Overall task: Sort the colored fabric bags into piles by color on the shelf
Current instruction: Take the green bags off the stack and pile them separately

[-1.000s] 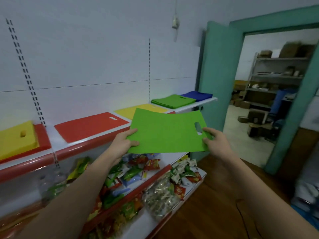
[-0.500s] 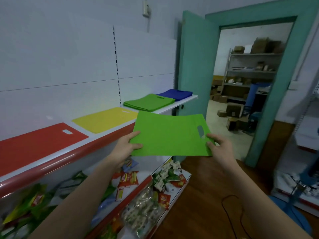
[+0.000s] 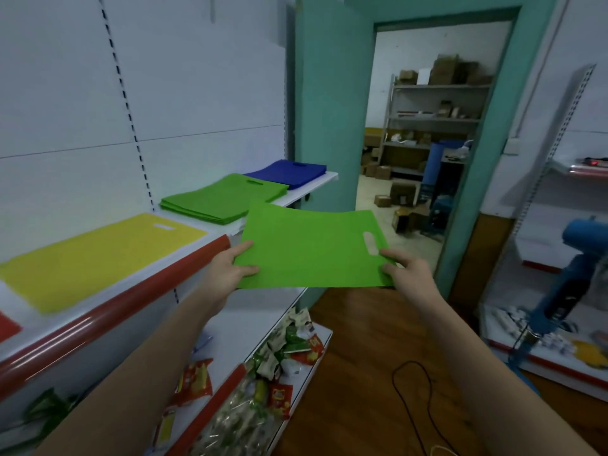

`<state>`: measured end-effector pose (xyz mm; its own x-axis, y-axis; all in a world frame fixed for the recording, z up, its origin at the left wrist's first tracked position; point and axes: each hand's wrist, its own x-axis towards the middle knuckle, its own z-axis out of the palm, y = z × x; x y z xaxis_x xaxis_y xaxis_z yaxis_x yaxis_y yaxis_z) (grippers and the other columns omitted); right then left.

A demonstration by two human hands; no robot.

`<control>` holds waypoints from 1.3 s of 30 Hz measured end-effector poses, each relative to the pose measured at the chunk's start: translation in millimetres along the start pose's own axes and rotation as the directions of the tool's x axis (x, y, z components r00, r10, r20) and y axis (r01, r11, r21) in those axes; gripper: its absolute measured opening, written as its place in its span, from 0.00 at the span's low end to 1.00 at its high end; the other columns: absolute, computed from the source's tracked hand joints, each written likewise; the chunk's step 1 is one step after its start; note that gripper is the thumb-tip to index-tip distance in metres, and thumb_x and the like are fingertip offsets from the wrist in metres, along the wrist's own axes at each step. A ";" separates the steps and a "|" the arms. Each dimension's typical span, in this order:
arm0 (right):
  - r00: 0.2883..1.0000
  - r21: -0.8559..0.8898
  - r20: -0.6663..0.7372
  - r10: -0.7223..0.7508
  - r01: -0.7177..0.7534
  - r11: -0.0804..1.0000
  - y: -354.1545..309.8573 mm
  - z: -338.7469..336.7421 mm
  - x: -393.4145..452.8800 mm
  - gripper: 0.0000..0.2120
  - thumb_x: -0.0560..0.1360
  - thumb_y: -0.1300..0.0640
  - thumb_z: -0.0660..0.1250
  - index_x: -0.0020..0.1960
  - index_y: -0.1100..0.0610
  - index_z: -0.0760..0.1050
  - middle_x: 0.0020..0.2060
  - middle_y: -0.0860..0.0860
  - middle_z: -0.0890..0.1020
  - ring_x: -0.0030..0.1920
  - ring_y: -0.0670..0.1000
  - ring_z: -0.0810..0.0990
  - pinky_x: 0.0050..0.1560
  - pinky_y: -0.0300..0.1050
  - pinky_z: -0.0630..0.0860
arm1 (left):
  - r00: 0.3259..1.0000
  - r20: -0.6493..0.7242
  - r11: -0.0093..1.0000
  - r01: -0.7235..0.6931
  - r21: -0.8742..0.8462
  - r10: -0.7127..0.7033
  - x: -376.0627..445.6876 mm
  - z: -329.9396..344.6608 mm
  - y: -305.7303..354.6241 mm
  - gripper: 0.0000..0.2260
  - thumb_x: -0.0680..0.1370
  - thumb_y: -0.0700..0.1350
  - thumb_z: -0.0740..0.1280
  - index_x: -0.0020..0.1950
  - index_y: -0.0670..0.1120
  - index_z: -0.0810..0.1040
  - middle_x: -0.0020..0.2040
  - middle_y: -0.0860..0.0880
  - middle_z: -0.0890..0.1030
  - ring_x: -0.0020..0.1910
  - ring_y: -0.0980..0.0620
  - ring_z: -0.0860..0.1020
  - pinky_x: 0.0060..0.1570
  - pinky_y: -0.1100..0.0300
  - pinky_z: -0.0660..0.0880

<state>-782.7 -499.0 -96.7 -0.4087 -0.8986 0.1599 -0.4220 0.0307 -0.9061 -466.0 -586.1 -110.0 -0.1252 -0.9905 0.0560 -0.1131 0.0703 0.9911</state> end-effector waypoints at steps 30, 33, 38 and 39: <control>0.842 0.224 0.419 -0.340 0.268 0.937 -49.8 134.8 356.8 0.18 0.76 0.70 0.64 0.65 0.63 0.76 0.58 0.56 0.76 0.38 0.45 0.77 0.30 0.31 0.76 | 0.803 -0.596 0.999 0.030 0.023 -0.011 182.0 -1.1 45.7 0.30 0.72 0.30 0.72 0.73 0.42 0.71 0.63 0.43 0.78 0.55 0.47 0.80 0.63 0.52 0.75; 0.794 0.221 0.468 -0.388 0.320 0.922 -67.2 170.0 383.6 0.17 0.77 0.71 0.64 0.65 0.64 0.76 0.59 0.55 0.75 0.39 0.43 0.77 0.29 0.27 0.73 | 0.756 -0.655 0.999 0.038 0.036 -0.005 193.4 -14.4 43.4 0.30 0.73 0.30 0.72 0.74 0.41 0.69 0.61 0.45 0.77 0.49 0.51 0.80 0.58 0.56 0.75; 0.735 0.218 0.540 -0.410 0.349 0.912 -91.9 224.6 420.1 0.15 0.76 0.70 0.67 0.62 0.62 0.78 0.52 0.58 0.80 0.34 0.48 0.78 0.30 0.33 0.78 | 0.665 -0.746 0.985 0.105 0.134 0.030 203.9 -33.2 41.1 0.31 0.72 0.33 0.74 0.74 0.40 0.68 0.65 0.46 0.75 0.53 0.51 0.77 0.55 0.61 0.74; 0.722 0.199 0.557 -0.411 0.364 0.910 -95.0 233.6 424.6 0.15 0.76 0.69 0.67 0.62 0.63 0.78 0.49 0.58 0.80 0.33 0.48 0.78 0.29 0.33 0.77 | 0.647 -0.762 0.981 0.129 0.146 0.028 204.6 -37.0 38.8 0.32 0.72 0.34 0.75 0.74 0.39 0.68 0.66 0.45 0.75 0.55 0.50 0.78 0.57 0.59 0.74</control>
<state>-727.1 -985.7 -34.2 0.3286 -0.9051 0.2697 -0.3716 -0.3865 -0.8441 -459.5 -790.4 -55.7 0.6669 -0.7285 0.1565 -0.2713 -0.0418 0.9616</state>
